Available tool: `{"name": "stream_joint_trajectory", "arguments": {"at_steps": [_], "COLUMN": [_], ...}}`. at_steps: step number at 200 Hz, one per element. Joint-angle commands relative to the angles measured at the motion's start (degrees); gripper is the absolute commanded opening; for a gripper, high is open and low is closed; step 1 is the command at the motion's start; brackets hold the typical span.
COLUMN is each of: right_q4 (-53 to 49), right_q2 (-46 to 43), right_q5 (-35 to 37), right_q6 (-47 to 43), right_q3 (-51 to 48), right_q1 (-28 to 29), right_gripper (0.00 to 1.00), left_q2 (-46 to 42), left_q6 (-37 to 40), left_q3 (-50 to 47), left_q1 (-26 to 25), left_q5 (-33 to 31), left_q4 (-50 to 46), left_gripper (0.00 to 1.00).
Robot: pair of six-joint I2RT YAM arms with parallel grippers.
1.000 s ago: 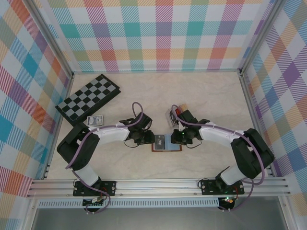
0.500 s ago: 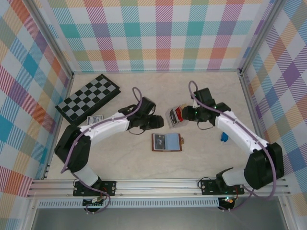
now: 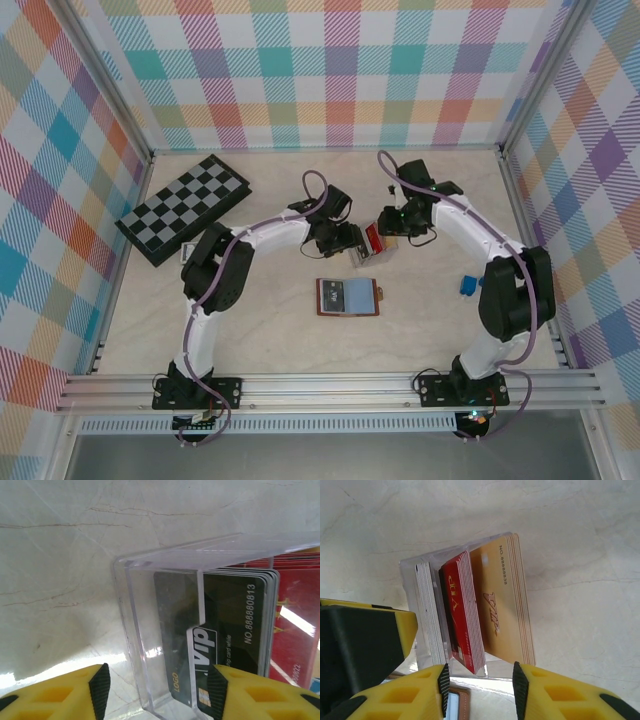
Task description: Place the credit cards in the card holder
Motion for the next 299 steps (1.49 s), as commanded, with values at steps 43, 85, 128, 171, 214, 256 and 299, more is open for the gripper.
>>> {"name": "stream_joint_trajectory", "arguments": {"at_steps": [43,85,128,171,214,256,299], "right_q4": [-3.7,-4.8,-4.4,-3.8,-2.4,-1.3,-1.6], "right_q2": [5.4,9.6,11.9,13.7,14.9,11.6,10.5], "right_q5": [-5.7,2.8,8.9,12.0,15.9,18.1,18.1], "right_q6": [-4.0,-4.2,-5.1,-5.5,-5.6,-5.2,-5.0], "right_q3": [5.4,7.6,8.1,8.0,7.1,6.4,6.3], "right_q1": [1.0,4.7,7.5,9.2,10.3,10.4,10.4], "right_gripper": [0.27,0.27,0.29,0.33,0.32,0.31,0.32], "left_q2": [0.8,-0.1,-1.0,-1.5,-2.4,-3.5,-3.4], "left_q6": [-0.3,0.8,1.4,1.3,0.9,0.8,0.8], "left_q3": [-0.2,-1.7,-2.9,-3.8,-5.5,-7.2,-7.3], "left_q1": [0.7,0.7,0.7,0.6,0.6,0.6,0.6], "left_q5": [-1.3,-1.1,-0.7,-0.2,-0.6,-1.2,-0.9], "left_q4": [-3.2,-3.0,-1.9,-1.0,0.1,0.9,1.1], "left_gripper": [0.33,0.29,0.29,0.26,0.23,0.22,0.21]}}
